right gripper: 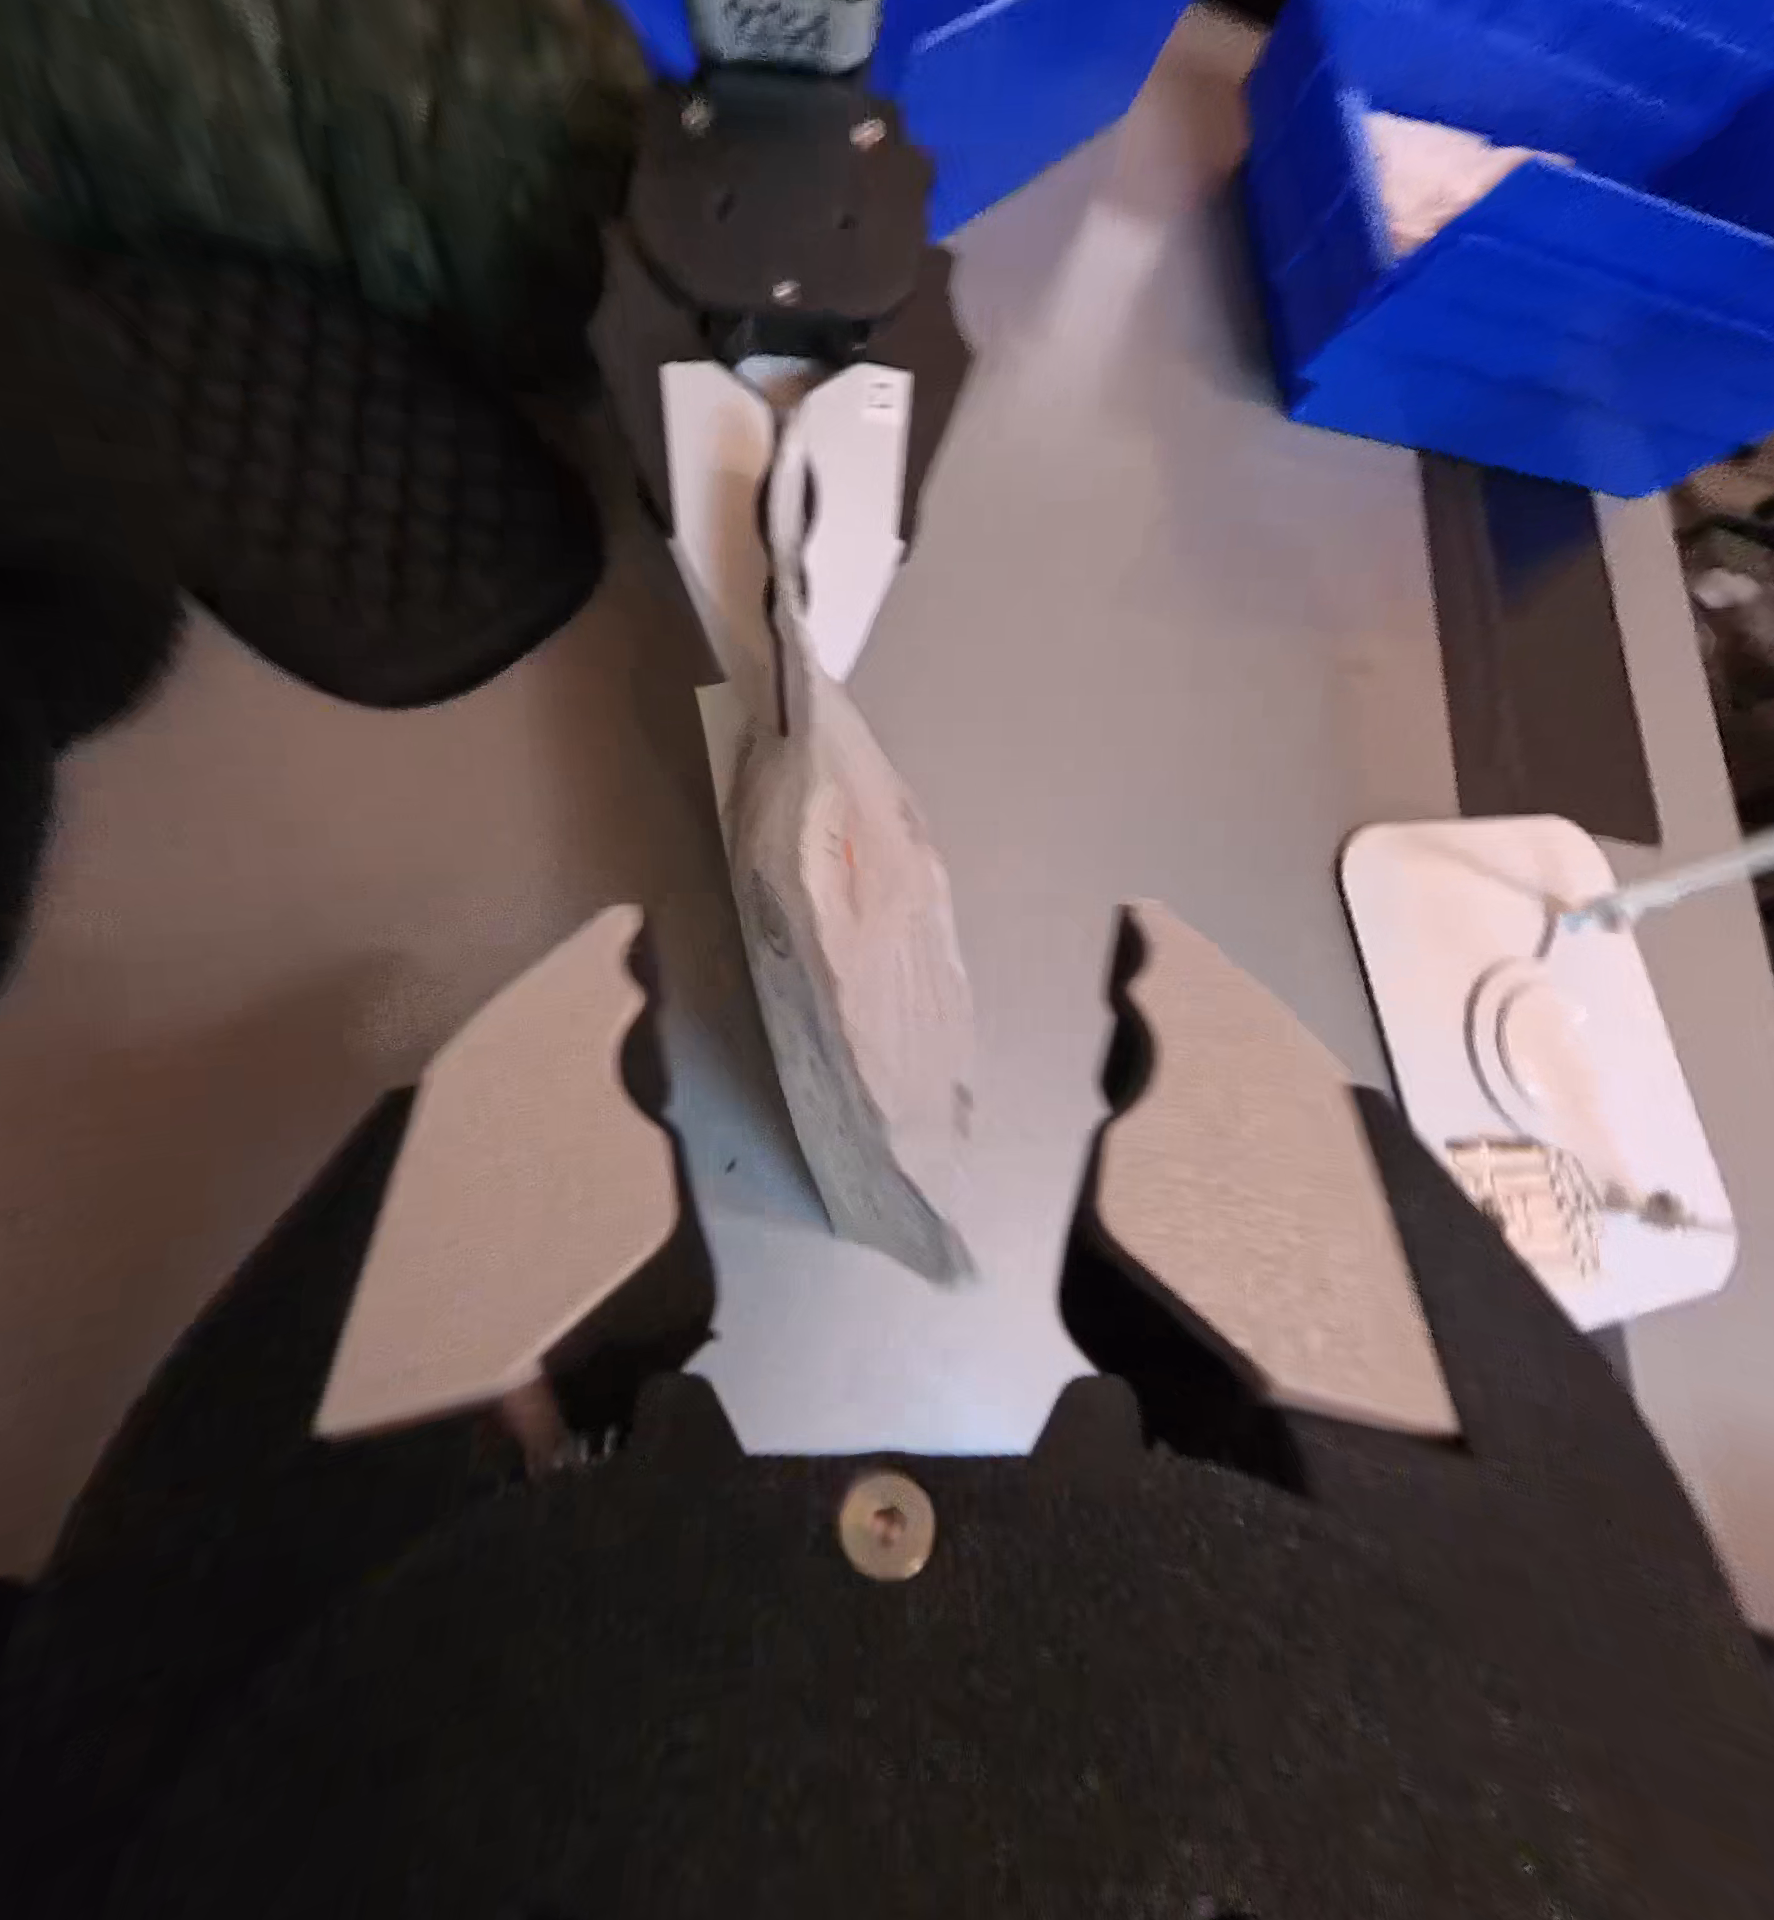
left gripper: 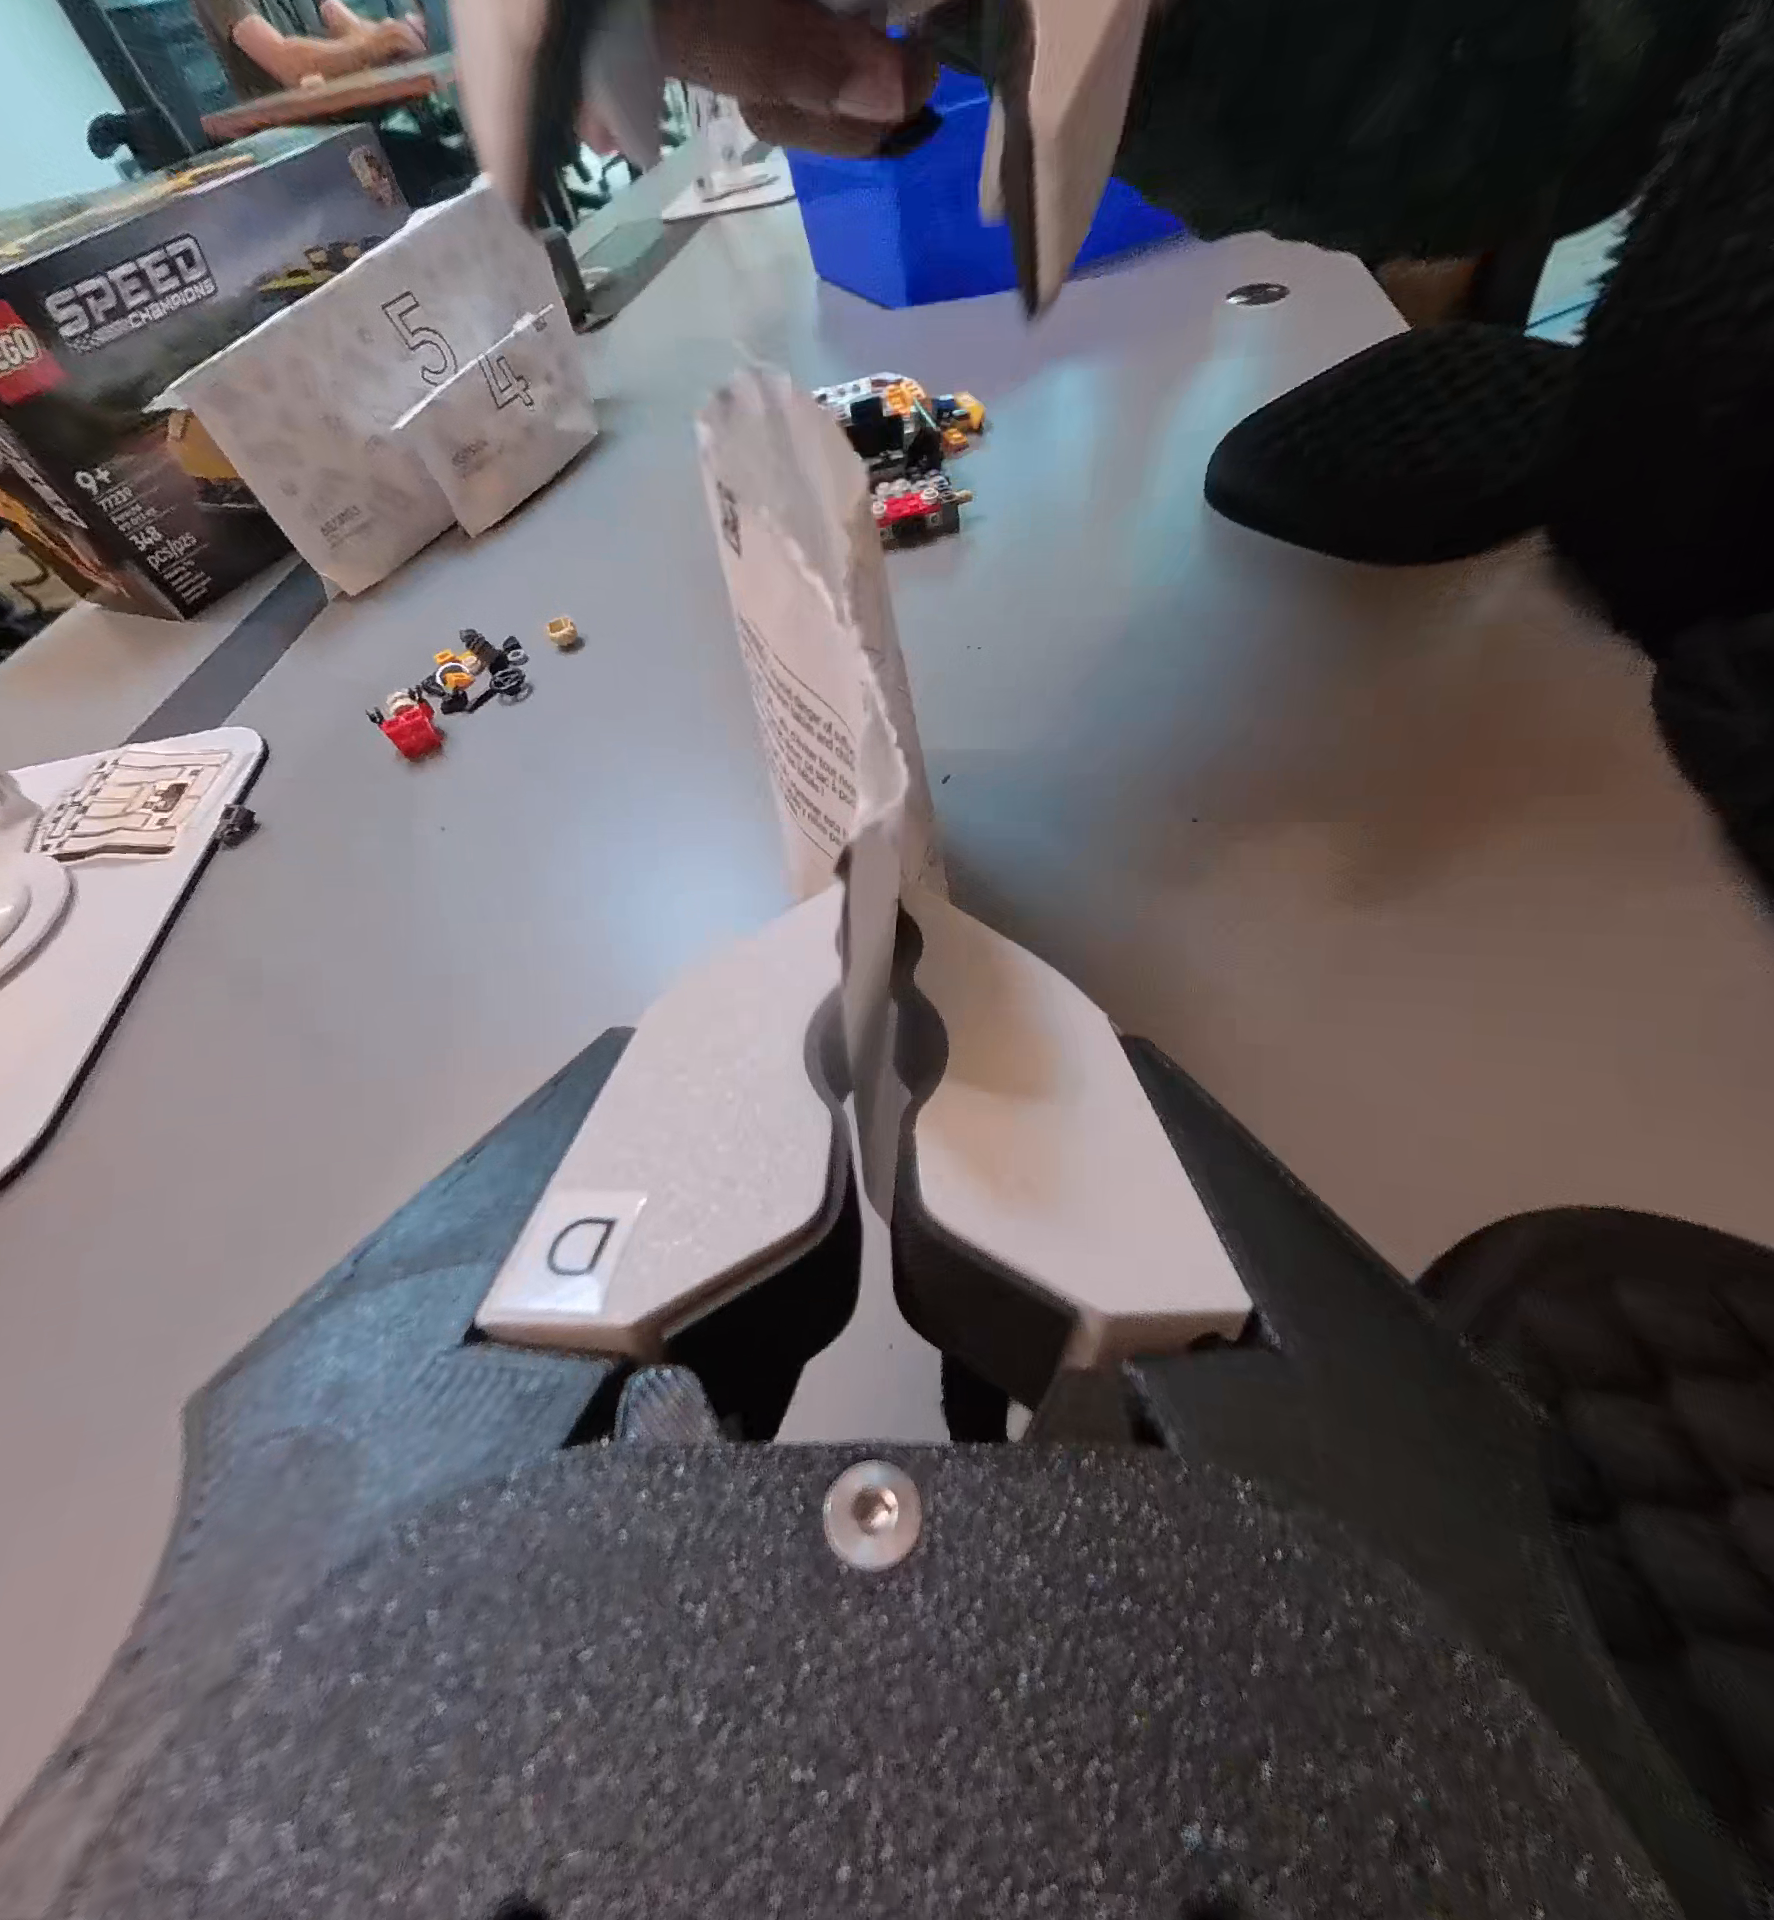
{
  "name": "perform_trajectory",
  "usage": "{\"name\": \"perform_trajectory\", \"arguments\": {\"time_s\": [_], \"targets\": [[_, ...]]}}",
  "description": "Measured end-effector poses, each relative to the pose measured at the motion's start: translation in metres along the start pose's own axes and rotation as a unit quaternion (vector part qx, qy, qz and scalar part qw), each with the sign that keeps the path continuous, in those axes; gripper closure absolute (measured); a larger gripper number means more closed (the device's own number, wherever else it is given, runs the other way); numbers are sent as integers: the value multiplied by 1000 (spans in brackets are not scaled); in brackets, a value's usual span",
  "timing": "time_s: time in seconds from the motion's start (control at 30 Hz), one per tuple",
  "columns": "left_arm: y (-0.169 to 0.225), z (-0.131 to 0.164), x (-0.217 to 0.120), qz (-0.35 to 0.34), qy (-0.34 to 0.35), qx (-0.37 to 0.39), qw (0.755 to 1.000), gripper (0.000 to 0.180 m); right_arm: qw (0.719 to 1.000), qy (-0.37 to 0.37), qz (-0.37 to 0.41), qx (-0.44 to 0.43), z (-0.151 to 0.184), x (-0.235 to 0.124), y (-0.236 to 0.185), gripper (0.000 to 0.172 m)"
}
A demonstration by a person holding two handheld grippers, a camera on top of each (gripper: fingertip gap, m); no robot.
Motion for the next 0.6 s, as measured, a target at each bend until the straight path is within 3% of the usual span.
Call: {"name": "perform_trajectory", "arguments": {"time_s": [0.07,0.17,0.23,0.27,0.3,0.43,0.6], "targets": [[2,4,-3,9,11,8,1000,180,999,25,27,35,23,-17,10,70],[4,3,-1,21,15,18,1000,180,995,46,-2,92,61,-5,5,70],[5,0,4,26,18,24,999,180,991,72,-28,109,65,16,-7,92],[5,-1,6,25,18,25,999,180,989,94,-29,111,61,25,-12,117],[5,-2,6,24,17,24,999,180,989,98,-21,105,60,31,-17,165],[6,-7,-5,57,37,-5,998,179,990,122,-27,62,54,24,-36,172],[1,-11,0,28,30,9,999,180,993,110,18,38,57,18,-29,172]]}}
Point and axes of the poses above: each gripper's, where its closed fingertips meet, x out along the fingers, z out of its underside, y = z × x across the jaws, the point moved 3 cm from there along -x, back along the fingers, and after that the axes turned 9 degrees about -y, right-handed, at the moved point
